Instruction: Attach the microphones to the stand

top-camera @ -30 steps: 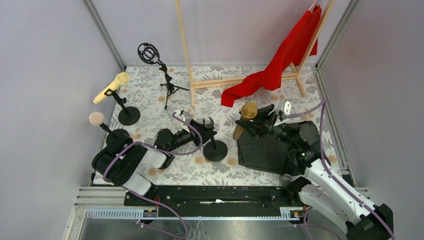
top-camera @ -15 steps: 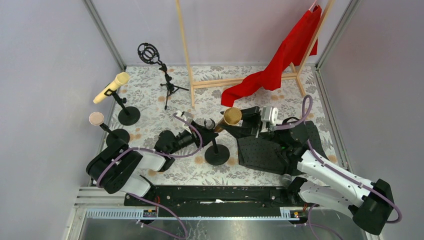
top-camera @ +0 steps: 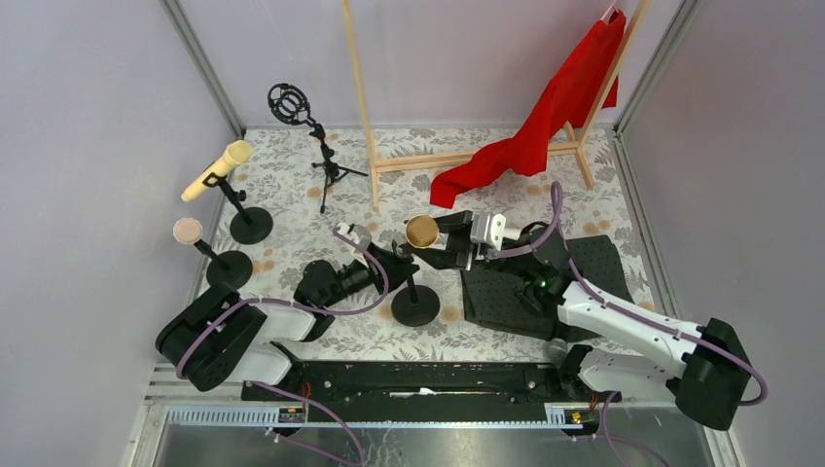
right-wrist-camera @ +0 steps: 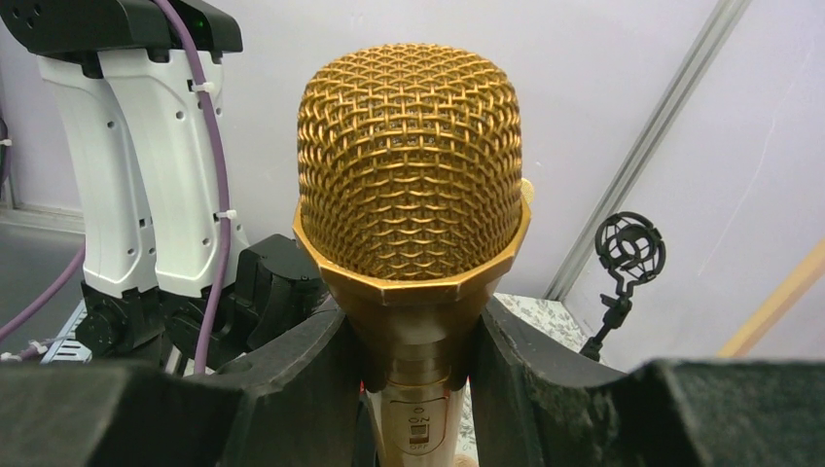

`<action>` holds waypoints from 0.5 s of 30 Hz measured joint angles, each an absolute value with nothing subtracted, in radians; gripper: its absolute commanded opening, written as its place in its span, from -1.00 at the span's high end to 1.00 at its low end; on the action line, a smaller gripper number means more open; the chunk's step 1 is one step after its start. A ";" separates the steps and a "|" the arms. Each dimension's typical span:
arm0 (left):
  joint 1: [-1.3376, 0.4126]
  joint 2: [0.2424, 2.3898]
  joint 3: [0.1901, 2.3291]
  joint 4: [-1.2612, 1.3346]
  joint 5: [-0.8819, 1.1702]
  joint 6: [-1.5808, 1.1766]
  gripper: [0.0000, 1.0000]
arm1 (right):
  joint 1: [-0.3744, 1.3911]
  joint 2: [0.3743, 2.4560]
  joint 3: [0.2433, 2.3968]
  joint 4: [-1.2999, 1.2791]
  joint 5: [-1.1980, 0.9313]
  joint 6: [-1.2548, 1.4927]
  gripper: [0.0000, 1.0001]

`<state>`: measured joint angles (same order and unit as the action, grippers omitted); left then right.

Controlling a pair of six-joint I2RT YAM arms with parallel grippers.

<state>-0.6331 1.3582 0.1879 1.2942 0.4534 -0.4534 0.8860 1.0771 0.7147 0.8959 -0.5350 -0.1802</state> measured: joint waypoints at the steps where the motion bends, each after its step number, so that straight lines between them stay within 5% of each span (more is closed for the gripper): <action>1: -0.633 1.356 0.185 1.289 0.451 -0.451 1.00 | 0.889 1.086 0.717 0.896 -0.535 -0.184 1.00; 15: -0.633 1.360 0.181 1.311 0.463 -0.466 1.00 | 0.906 1.133 0.711 0.935 -0.535 -0.220 1.00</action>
<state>-0.6331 1.3598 0.1806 1.3113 0.4625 -0.4664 0.9058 1.1332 0.7113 0.9352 -0.5346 -0.2199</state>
